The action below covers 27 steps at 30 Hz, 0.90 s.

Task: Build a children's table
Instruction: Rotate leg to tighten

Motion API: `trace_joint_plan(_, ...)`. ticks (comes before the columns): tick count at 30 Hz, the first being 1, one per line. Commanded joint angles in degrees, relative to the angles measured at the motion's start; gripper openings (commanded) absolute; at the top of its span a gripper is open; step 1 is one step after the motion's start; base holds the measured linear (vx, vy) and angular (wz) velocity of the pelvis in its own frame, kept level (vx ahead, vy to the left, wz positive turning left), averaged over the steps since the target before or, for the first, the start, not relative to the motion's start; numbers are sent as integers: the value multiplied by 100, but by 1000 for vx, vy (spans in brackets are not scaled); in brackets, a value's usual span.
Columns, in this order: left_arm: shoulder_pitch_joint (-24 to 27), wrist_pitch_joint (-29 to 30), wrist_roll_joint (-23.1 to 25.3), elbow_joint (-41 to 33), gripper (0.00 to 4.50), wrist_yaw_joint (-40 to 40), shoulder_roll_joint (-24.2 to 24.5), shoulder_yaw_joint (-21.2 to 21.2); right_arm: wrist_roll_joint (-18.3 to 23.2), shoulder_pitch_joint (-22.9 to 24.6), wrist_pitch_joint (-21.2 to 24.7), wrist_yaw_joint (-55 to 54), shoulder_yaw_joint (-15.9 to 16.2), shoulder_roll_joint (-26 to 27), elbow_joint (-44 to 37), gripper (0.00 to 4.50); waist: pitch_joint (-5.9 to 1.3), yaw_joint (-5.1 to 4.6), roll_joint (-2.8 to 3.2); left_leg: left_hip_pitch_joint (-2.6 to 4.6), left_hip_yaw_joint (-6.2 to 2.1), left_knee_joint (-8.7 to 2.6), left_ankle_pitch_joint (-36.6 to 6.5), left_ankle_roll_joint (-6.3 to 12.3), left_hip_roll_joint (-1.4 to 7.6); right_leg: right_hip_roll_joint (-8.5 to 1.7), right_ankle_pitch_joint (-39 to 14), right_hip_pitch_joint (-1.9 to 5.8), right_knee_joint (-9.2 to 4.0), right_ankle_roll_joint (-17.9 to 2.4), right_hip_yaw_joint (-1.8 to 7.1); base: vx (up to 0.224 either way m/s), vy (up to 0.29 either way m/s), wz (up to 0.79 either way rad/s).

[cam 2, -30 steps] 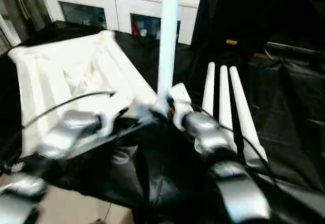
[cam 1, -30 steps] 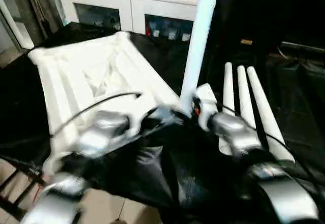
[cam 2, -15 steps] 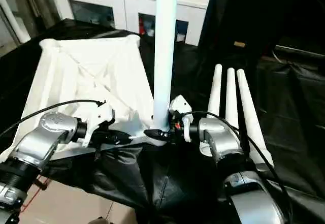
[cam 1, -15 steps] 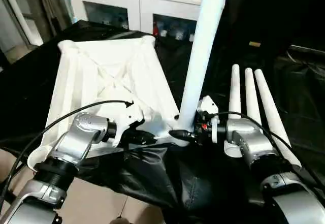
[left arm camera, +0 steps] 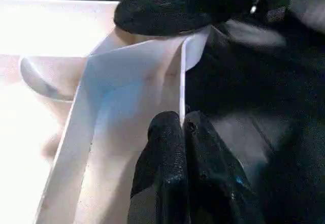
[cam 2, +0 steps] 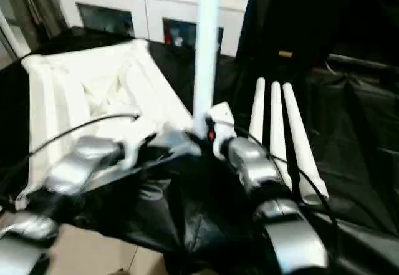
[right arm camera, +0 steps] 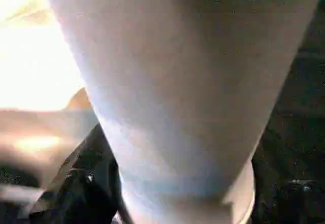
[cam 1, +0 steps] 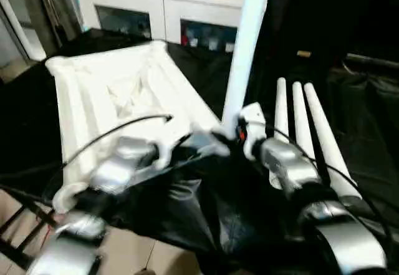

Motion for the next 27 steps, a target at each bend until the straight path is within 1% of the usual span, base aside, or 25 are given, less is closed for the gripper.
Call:
trace_joint_plan(1, -281, -19, -171, -50, 0, 444, -408, 159, -177, 36, 222, -270, 185, 243, 388, 277, -364, 16, 1, -15, -12, -337, -631, 94, 123, -466, -603, 335, -435, -1073, 319, 0, 0, 0)
trace_joint_plan(2, -281, -19, -171, -50, 0, 444, -408, 159, -177, 36, 222, -270, 185, 243, 388, 277, -364, 16, 1, -15, -12, -337, -631, 94, 123, -466, -603, 335, -435, -1073, 319, 0, 0, 0)
trace_joint_plan(3, -281, -59, -148, -57, 0, 394, -455, 124, -153, 1, 162, -191, 161, 290, 446, 332, -372, 22, 12, -37, -13, -326, -526, 199, 118, -463, -311, 350, -409, -1129, 310, 0, 0, 0)
trace_joint_plan(4, -276, -82, -139, -63, 0, 359, -471, 102, -126, -23, 145, -126, 137, 312, 475, 345, -372, 15, 4, -43, -11, -325, -515, 235, 117, -462, -262, 352, -410, -1144, 309, 0, 0, 0)
trace_joint_plan(6, -214, -148, -145, -139, 0, 159, -429, 15, -135, -66, 64, 74, 146, 307, 483, 351, -364, 14, 5, -41, -9, -328, -531, 291, 117, -467, -301, 354, -422, -1173, 303, 0, 0, 0)
trace_joint_plan(7, -175, -166, -160, -183, 0, 44, -376, -27, -174, -70, -29, 189, 188, 276, 460, 365, -350, 15, 25, -29, -14, -338, -638, 289, 133, -477, -473, 345, -441, -1172, 301, 0, 0, 0)
trace_joint_plan(8, -175, -166, -160, -183, 0, 44, -376, -27, -174, -70, -29, 189, 188, 276, 460, 379, -350, 15, 25, -29, -14, -338, -638, 289, 133, -477, -473, 345, -441, -1172, 301, 0, 0, 0)
trace_joint_plan(9, -61, -235, -215, -313, 0, -239, -225, -85, -177, -17, -169, 592, 267, 178, 321, 388, -351, 12, 16, -29, -14, -339, -732, 280, 138, -482, -572, 349, -452, -1170, 302, 0, 0, 0)
trace_joint_plan(10, -61, -235, -215, -313, 0, -239, -225, -85, -177, -17, -169, 592, 267, 178, 321, 388, -348, 3, 11, -41, -21, -345, -737, 283, 144, -483, -571, 362, -443, -1171, 301, 0, 0, 0)
trace_joint_plan(11, 40, -287, -262, -429, 0, -474, -75, -124, -148, 69, -277, 1088, 373, 60, 148, 388, -348, -7, 8, -40, -18, -342, -749, 302, 139, -480, -589, 361, -449, -1161, 299, 0, 0, 0)
trace_joint_plan(12, 143, -321, -306, -543, 0, -708, 83, -160, -117, 173, -378, 1573, 486, -64, -49, 388, -350, 4, 4, -47, -26, -339, -740, 333, 148, -492, -566, 376, -448, -1157, 299, 0, 0, 0)
trace_joint_plan(13, 143, -321, -306, -543, 0, -708, 83, -160, -117, 173, -378, 1573, 486, -64, -49, 388, -359, 0, 2, -63, -25, -329, -664, 396, 156, -500, -417, 386, -423, -1177, 305, 0, 0, 0)
trace_joint_plan(14, 272, -392, -368, -681, 0, -1058, 314, -196, -38, 323, -419, 2227, 610, -256, -346, 388, -349, 2, 7, -35, -18, -331, -633, 450, 151, -472, -355, 360, -432, -1209, 300, 0, 0, 0)
trace_joint_plan(15, 323, -435, -397, -735, 0, -1202, 403, -204, -14, 376, -428, 2457, 645, -329, -451, 388, -352, -5, 10, -41, -14, -328, -624, 490, 159, -469, -292, 360, -413, -1266, 301, 0, 0, 0)
trace_joint_plan(16, 369, -448, -427, -791, 0, -1354, 502, -214, 37, 435, -378, 2733, 682, -414, -572, 388, -350, 5, 4, -40, -12, -328, -619, 493, 165, -473, -275, 363, -412, -1276, 301, 0, 0, 0)
trace_joint_plan(17, 405, -479, -450, -833, 0, -1472, 576, -220, 68, 479, -357, 2946, 700, -475, -655, 388, -350, 12, 13, -30, -7, -326, -617, 504, 167, -463, -266, 354, -406, -1304, 297, 0, 0, 0)
trace_joint_plan(18, 429, -496, -473, -863, 0, -1568, 633, -221, 86, 510, -353, 3106, 714, -525, -713, 388, -348, 24, 22, -22, -8, -331, -638, 495, 184, -464, -293, 350, -407, -1322, 292, 0, 0, 0)
trace_joint_plan(19, 469, -485, -519, -916, 0, -1757, 746, -220, 135, 566, -287, 3440, 743, -628, -820, 362, -341, 36, 11, -14, -3, -329, -689, 482, 185, -463, -337, 351, -409, -1346, 293, 0, 0, 0)
trace_joint_plan(20, 469, -485, -519, -916, 0, -1757, 746, -220, 135, 566, -287, 3440, 743, -628, -820, 362, -341, 42, 16, -18, -3, -330, -702, 472, 186, -463, -367, 348, -403, -1353, 290, 0, 0, 0)
trace_joint_plan(21, 524, -459, -545, -985, 0, -2011, 932, -242, 171, 672, -201, 3850, 833, -775, -1000, 354, -328, 52, 15, -15, -3, -337, -759, 451, 182, -457, -490, 345, -426, -1323, 289, 0, 0, 0)
trace_joint_plan(22, 531, -449, -548, -996, 0, -2050, 960, -247, 173, 687, -189, 3905, 847, -797, -1024, 349, -332, 66, 12, -16, -1, -333, -760, 449, 186, -466, -502, 352, -421, -1308, 295, 0, 0, 0)
trace_joint_plan(23, 546, -447, -550, -1011, 0, -2123, 1022, -249, 179, 734, -141, 4051, 889, -850, -1097, 349, -338, 77, 21, -15, -3, -335, -748, 435, 189, -465, -504, 344, -416, -1297, 295, 0, 0, 0)
trace_joint_plan(25, 553, -477, -549, -1005, 0, -2157, 1069, -237, 189, 789, -63, 4207, 933, -898, -1185, 323, -329, 99, 13, -14, -2, -338, -751, 422, 180, -455, -553, 338, -424, -1269, 293, 0, 0, 0)
trace_joint_plan(26, 552, -497, -550, -992, 0, -2169, 1080, -228, 193, 817, -18, 4258, 945, -910, -1236, 323, -332, 111, 20, -1, -4, -342, -773, 386, 186, -466, -621, 328, -431, -1260, 295, 0, 0, 0)
trace_joint_plan(27, 550, -513, -547, -977, 0, -2187, 1093, -223, 193, 865, 48, 4317, 976, -909, -1314, 311, -333, 122, 18, 4, -4, -342, -760, 364, 183, -458, -608, 325, -428, -1252, 299, 0, 0, 0)
